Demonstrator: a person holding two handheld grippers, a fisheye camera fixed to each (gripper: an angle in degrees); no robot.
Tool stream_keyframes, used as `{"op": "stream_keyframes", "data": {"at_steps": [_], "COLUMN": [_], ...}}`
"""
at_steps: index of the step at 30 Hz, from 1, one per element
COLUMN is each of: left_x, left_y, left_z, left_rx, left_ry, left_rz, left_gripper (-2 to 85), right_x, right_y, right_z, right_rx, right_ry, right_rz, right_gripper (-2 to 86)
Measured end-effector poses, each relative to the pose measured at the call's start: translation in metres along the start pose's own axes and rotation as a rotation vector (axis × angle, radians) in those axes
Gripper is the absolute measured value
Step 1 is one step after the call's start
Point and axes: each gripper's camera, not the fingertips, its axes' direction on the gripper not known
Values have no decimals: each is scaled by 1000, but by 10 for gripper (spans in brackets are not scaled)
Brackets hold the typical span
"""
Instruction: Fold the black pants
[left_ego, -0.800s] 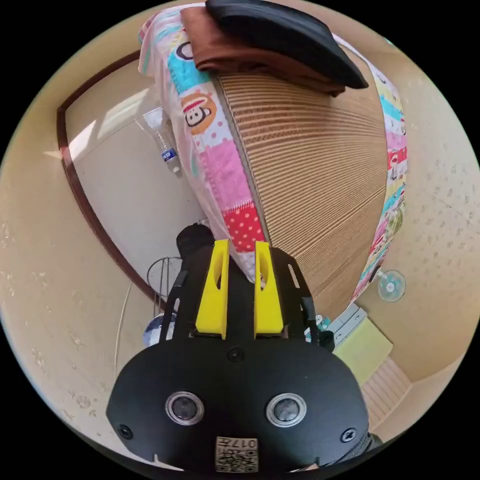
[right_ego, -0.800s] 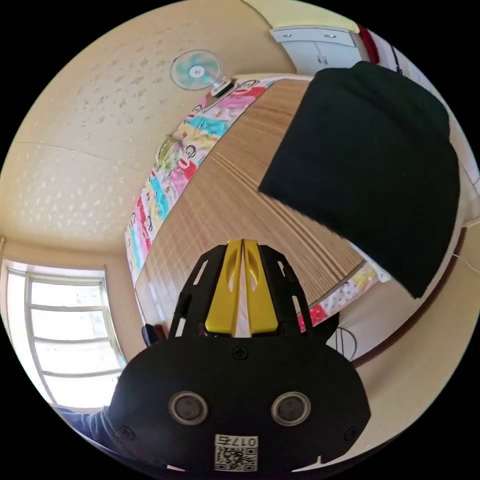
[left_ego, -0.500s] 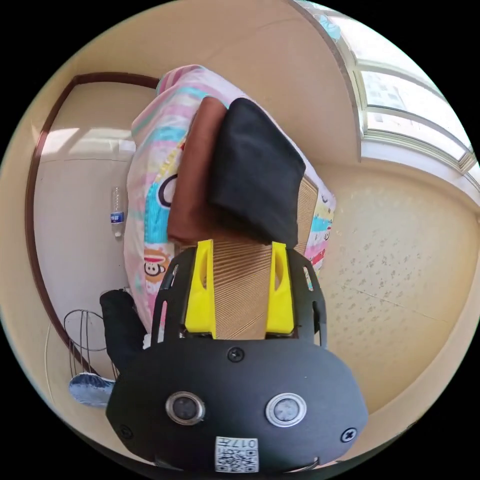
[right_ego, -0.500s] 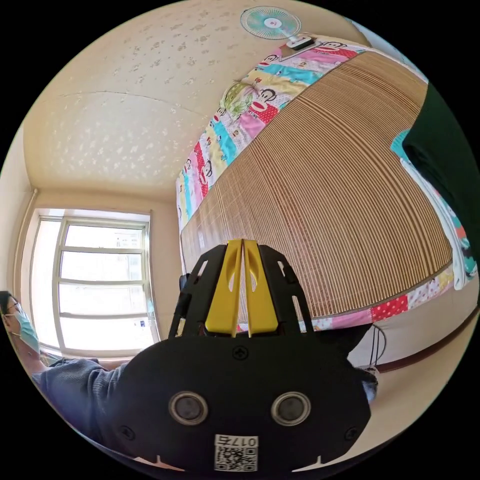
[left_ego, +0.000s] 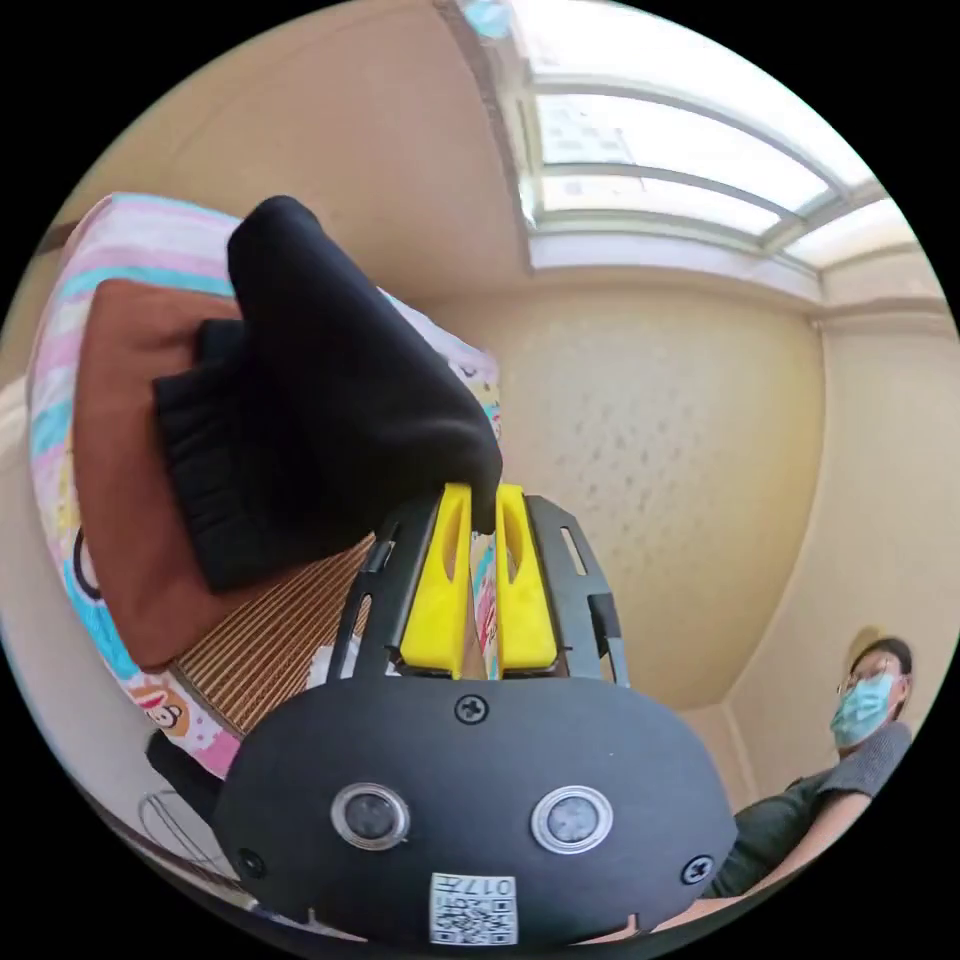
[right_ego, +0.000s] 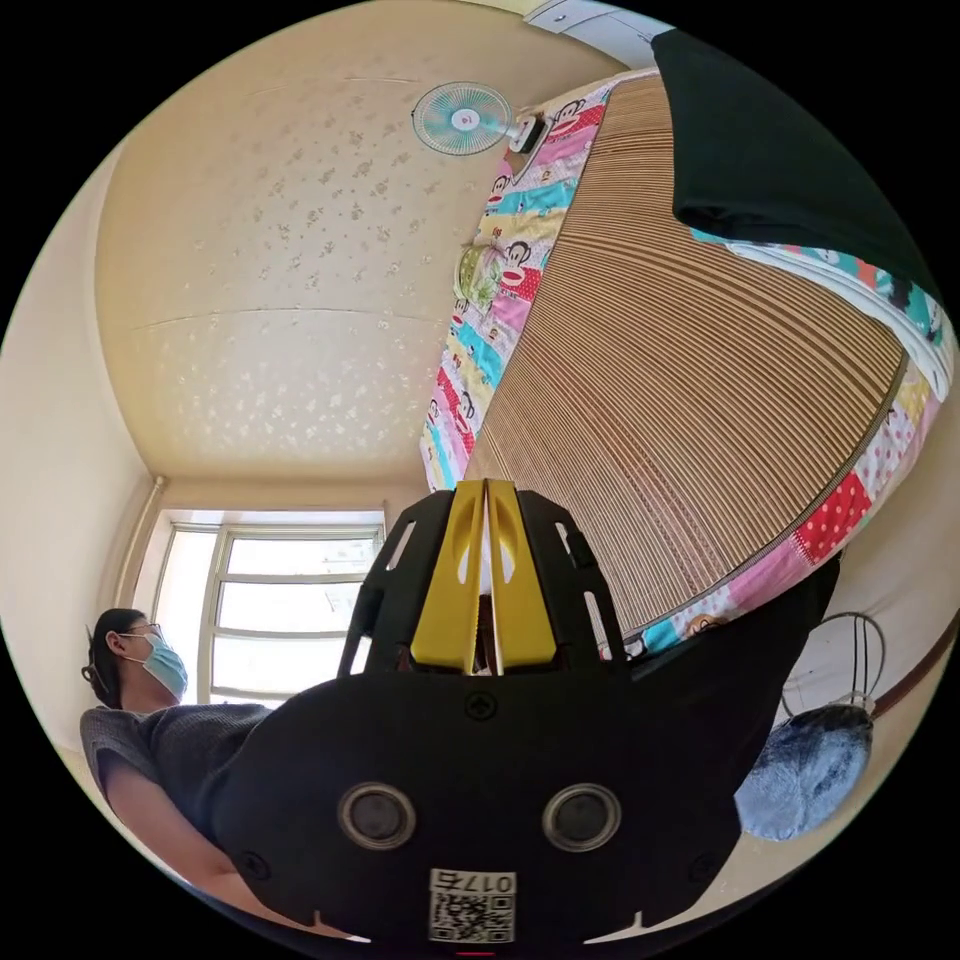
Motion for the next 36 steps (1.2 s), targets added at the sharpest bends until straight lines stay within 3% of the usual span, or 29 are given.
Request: {"op": "stream_keyframes", "data": {"at_steps": [1, 3, 7, 9, 12, 14, 17, 19, 21, 25, 27, 30, 33, 36], "left_x": [20, 96, 147, 164, 144, 116, 84, 92, 106, 117, 106, 67, 17, -15], "left_y": [-1, 23, 106, 181, 256, 277, 272, 251, 215, 160, 128, 106, 108, 130], "left_z": [15, 90, 181, 221, 246, 242, 217, 197, 185, 194, 189, 161, 142, 128], "left_rx": [-79, -441, -823, -1098, -1344, -1372, -1256, -1072, -845, -612, -405, -172, -131, -96], "left_ry": [3, 0, -27, -117, -163, -137, -16, 52, -69, -322, -564, -723, -832, -762], "left_rz": [78, 356, 533, 712, 660, 501, 186, 155, 159, 186, 113, -102, -340, -436], "left_gripper": [39, 24, 20, 24, 36, 34, 47, 51, 74, 109, 127, 149, 179, 172], "right_x": [5, 10, 19, 20, 17, 19, 27, 36, 47, 69, 72, 72, 75, 84], "right_y": [-5, -14, -35, -42, -53, -60, -65, -67, -69, -77, -83, -91, -95, -96], "right_z": [7, 18, 47, 59, 68, 69, 62, 59, 58, 63, 67, 72, 75, 76], "right_rx": [-20, -34, -64, -98, -164, -210, -232, -237, -234, -195, -187, -200, -227, -258], "right_ry": [-7, -33, -121, -139, -104, -47, 15, 35, 43, -21, -59, -73, -57, -18], "right_rz": [0, -7, -18, -30, -69, -92, -102, -93, -68, -12, -11, -24, -38, -35], "right_gripper": [3, 3, 3, 2, 2, 2, 2, 2, 2, 3, 4, 4, 3, 3]}}
